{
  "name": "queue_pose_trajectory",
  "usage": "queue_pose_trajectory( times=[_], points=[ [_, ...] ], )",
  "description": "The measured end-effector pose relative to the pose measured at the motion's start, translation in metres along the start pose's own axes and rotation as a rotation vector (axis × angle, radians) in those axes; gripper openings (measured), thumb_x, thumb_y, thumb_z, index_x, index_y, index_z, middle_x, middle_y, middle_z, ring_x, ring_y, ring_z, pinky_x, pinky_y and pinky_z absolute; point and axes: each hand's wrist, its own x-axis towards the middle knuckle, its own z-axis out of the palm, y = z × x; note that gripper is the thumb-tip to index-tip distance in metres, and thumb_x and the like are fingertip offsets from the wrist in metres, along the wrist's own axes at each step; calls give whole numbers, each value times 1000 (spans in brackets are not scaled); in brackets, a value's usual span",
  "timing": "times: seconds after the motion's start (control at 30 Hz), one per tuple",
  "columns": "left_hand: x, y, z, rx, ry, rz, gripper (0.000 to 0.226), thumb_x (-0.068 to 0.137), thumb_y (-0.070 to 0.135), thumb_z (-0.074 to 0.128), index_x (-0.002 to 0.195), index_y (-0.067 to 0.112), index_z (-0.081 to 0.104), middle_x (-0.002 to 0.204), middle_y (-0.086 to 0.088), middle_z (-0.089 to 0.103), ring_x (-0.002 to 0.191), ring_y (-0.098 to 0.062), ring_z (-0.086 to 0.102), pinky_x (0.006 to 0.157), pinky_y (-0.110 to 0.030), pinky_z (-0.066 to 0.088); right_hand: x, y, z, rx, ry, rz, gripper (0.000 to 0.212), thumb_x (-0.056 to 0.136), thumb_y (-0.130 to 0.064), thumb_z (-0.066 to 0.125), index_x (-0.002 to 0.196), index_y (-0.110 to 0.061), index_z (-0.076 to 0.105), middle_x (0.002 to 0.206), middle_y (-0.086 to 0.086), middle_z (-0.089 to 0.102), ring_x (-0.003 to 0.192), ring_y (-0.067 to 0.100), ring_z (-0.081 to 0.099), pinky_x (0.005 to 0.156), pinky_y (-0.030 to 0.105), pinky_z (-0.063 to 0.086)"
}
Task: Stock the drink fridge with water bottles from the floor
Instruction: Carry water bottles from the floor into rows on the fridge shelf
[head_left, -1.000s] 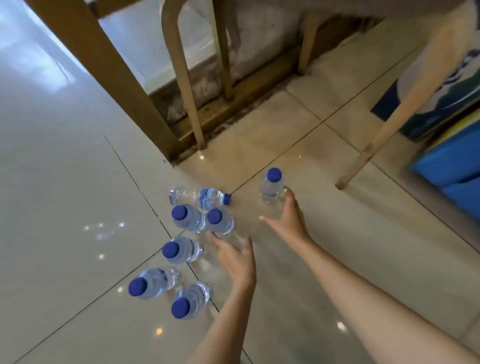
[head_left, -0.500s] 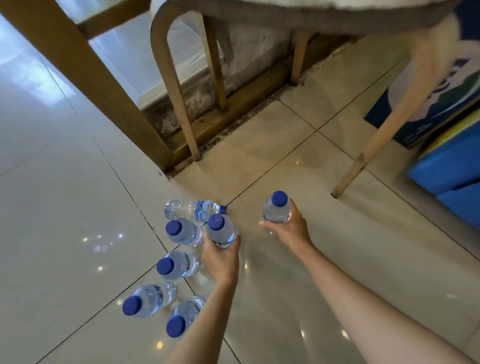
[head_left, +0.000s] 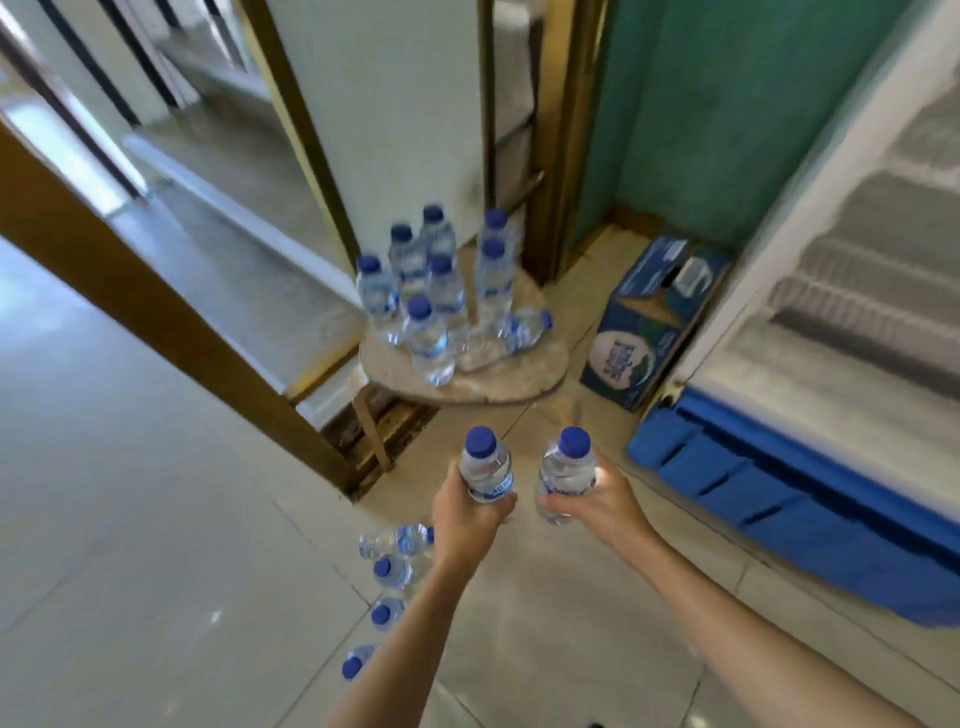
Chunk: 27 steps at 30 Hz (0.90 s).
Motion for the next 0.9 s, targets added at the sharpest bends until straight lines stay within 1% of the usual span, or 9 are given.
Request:
queue_pose_trajectory(
  times=[0.1, 0.23, 0.3, 0.4, 0.47, 0.6, 0.73, 0.83, 0.9],
  points=[
    [-9, 97, -22, 43, -106, 122, 45, 66, 14, 80, 105, 19, 60, 93, 6, 70, 85, -7, 67, 70, -16, 52, -39, -93, -54, -12, 37, -53, 42, 66, -4, 80, 97, -25, 62, 84, -6, 71, 78, 9, 67, 61, 11, 52],
    [-30, 239, -36, 106, -244, 327, 41, 66, 15, 80, 102, 21, 61, 91, 7, 71, 82, -1, 67, 72, -15, 51, -90, -199, -127, -40, 143, -158, 41, 62, -13, 82, 96, -27, 65, 91, -4, 74, 88, 12, 70, 83, 35, 56],
    [-41, 304, -36, 118, -300, 402, 35, 66, 16, 80, 96, 20, 63, 86, 6, 71, 81, -4, 68, 71, -17, 52, -117, -248, -162, -33, 195, -201, 38, 64, -10, 82, 94, -26, 65, 89, -5, 74, 85, 9, 70, 81, 32, 55],
    [-56, 391, -31, 117, -334, 498, 46, 54, 34, 82, 96, 23, 66, 90, 5, 73, 86, -11, 69, 80, -32, 56, -158, -311, -212, -4, 262, -285, 35, 68, 1, 80, 90, -22, 66, 85, -7, 72, 73, 1, 67, 74, 26, 49],
    [-62, 439, -22, 126, -351, 574, 52, 52, 37, 83, 99, 19, 68, 93, 4, 73, 89, -12, 69, 80, -31, 54, -177, -343, -241, -2, 297, -319, 33, 69, 1, 79, 90, -22, 66, 89, -4, 71, 77, 5, 66, 75, 25, 51],
    [-95, 541, 7, 154, -452, 749, 43, 64, 20, 85, 103, 15, 68, 96, 3, 72, 91, -13, 68, 85, -28, 51, -220, -390, -316, -21, 410, -394, 36, 68, -5, 82, 98, -18, 67, 97, 1, 73, 89, 16, 69, 85, 27, 52],
    [-119, 617, 48, 117, -523, 868, 36, 66, 21, 84, 98, 15, 69, 93, -1, 73, 87, -16, 69, 82, -30, 54, -252, -421, -386, -40, 499, -443, 42, 71, -3, 80, 107, -14, 63, 93, -4, 72, 84, 7, 68, 71, 16, 51],
    [-134, 668, 83, 65, -593, 920, 31, 69, 15, 82, 96, 17, 65, 86, 1, 70, 76, -10, 66, 71, -23, 53, -267, -440, -438, -25, 597, -480, 49, 69, -5, 82, 113, -13, 60, 105, 4, 71, 96, 18, 68, 84, 32, 55],
    [-138, 700, 109, 41, -628, 949, 30, 69, 16, 82, 93, 18, 65, 85, 1, 70, 76, -9, 66, 70, -24, 54, -275, -451, -472, -33, 645, -490, 51, 69, -9, 82, 115, -15, 58, 107, 4, 71, 98, 19, 68, 87, 37, 54]
  ],
)
